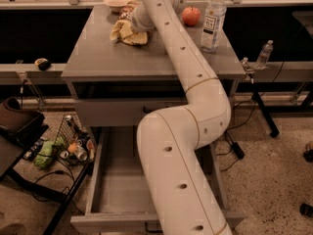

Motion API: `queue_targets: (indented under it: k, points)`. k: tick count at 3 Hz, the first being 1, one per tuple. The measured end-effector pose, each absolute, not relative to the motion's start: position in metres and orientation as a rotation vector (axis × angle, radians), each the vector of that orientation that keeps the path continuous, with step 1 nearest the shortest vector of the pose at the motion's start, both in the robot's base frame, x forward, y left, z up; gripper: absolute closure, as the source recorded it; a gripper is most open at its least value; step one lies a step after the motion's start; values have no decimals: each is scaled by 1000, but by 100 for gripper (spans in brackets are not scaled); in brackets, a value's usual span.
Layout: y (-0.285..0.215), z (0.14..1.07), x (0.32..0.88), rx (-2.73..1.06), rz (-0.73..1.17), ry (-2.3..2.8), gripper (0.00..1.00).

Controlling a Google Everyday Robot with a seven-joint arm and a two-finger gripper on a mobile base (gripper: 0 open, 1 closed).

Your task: Place brown chip bag into middle drawer

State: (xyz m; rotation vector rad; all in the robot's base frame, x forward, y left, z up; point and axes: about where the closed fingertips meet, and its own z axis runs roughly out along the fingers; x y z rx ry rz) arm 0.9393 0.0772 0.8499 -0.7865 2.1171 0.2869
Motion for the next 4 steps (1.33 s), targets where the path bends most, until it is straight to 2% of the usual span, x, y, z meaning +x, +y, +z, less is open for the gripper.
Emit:
queue_targets:
  k: [1, 2, 4]
  points:
    - [77, 850, 939, -787, 287, 2117, 100]
    - [77, 857, 939, -787, 287, 2117, 100]
    - [31, 981, 887, -898, 29, 2073, 100]
